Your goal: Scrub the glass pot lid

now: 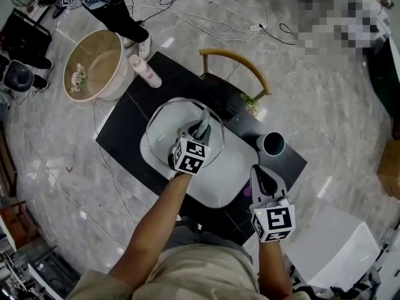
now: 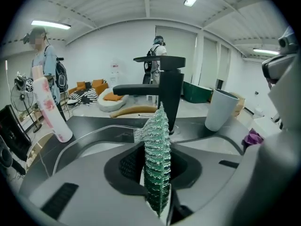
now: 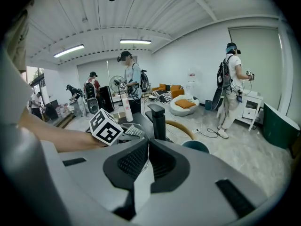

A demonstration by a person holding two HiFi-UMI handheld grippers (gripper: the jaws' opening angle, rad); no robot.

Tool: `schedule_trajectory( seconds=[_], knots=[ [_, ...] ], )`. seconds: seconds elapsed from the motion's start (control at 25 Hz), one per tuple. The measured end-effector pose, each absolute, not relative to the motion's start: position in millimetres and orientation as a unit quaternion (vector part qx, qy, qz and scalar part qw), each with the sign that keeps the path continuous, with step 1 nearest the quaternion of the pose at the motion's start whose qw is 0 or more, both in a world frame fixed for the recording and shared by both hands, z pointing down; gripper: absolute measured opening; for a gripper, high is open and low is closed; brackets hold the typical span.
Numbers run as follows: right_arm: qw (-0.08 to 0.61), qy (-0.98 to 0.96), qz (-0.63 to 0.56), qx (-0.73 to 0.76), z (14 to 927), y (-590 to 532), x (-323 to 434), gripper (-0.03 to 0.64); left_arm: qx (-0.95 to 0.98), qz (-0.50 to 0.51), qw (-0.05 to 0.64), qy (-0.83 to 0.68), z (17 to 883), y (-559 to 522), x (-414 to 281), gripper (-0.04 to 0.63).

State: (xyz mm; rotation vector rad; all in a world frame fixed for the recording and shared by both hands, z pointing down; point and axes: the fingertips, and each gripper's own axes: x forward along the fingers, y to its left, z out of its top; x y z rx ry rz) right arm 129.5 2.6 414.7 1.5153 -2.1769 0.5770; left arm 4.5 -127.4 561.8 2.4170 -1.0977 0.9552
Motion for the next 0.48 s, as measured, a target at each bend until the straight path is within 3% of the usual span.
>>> schedule_trajectory(
  seconds=[0.24, 0.48],
  knots=[
    [0.214, -0.794, 0.207, 0.53, 416.7, -3.0, 110.1, 0.025, 0.836, 0.337, 0.155, -0.404, 558.9, -134.3, -33.5, 0.087],
    [0.216, -0.815, 0.204, 0.497, 422.7, -6.8, 71.4, 0.025, 0.792, 0.371, 0.155, -0.459, 569.6, -129.3, -141.1, 0.087]
  ],
)
